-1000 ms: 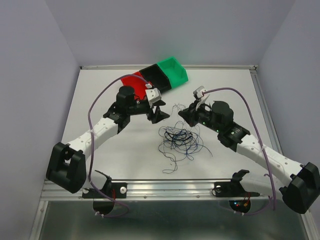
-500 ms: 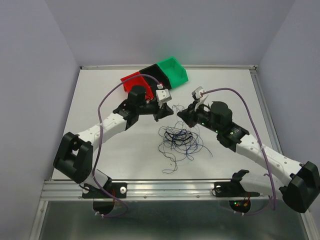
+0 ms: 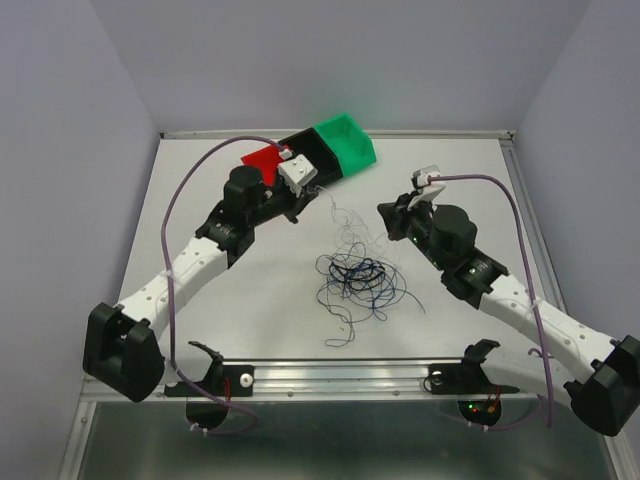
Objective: Untangle the cables
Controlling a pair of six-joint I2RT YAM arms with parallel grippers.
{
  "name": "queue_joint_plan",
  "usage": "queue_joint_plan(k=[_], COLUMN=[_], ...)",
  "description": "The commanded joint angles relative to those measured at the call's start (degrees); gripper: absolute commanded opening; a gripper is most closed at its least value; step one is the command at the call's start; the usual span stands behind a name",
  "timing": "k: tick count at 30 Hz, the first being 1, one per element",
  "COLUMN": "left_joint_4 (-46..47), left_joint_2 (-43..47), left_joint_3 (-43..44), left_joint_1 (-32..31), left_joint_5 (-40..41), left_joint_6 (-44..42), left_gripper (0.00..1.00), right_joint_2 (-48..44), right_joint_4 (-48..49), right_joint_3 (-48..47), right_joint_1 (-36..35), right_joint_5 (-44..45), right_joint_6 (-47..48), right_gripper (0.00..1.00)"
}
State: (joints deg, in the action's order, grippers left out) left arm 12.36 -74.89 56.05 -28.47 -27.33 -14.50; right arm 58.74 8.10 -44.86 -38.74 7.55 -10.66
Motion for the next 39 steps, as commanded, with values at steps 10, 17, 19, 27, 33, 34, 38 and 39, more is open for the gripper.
queue_joint_plan(k=[10,17,19,27,33,34,38,39], left_joint_4=[-10.59,-17.71,-21.93,-28.45,-24.16,-23.18,-19.66,-18.26], left_joint_2=[6.61,1.60,-0.25,-5.00,-4.65,-4.39,-5.09,-5.26], left_joint_3=[15.74,32.43,40.42,64.77,69.98,69.81,69.90,68.68], left_joint_1=[-0.45,-0.36,-0.36,-0.36,-0.36,-0.36,-0.36,-0.27], left_joint_5=[13.43,18.54,17.67,16.26,13.88,14.49,22.73,23.72], left_joint_6=[-3.08,-4.30,-4.48,-3.78,-2.20,-2.02,-3.69,-4.30], left_gripper=[0.00,0.00,0.00,0.00,0.00,0.00,0.00,0.00], right_joint_2=[1.80,6.81,8.57,28.57,42.14,43.38,44.10,42.96], right_joint_4=[13.08,15.19,17.29,21.89,21.52,21.52,25.12,25.56], right_joint_3=[4.26,4.43,4.43,-8.53,-20.08,-21.13,-21.24,-20.45], right_joint_1=[-0.55,-0.55,-0.55,-0.37,-0.46,-0.37,-0.37,-0.37], right_joint_5=[-7.20,-9.83,-11.58,-15.63,-15.02,-15.81,-18.10,-18.19], right_joint_6=[5.03,6.61,8.36,13.20,11.62,11.10,7.32,6.62], right_gripper=[0.88,0.93,0.96,0.99,0.92,0.92,0.90,0.90])
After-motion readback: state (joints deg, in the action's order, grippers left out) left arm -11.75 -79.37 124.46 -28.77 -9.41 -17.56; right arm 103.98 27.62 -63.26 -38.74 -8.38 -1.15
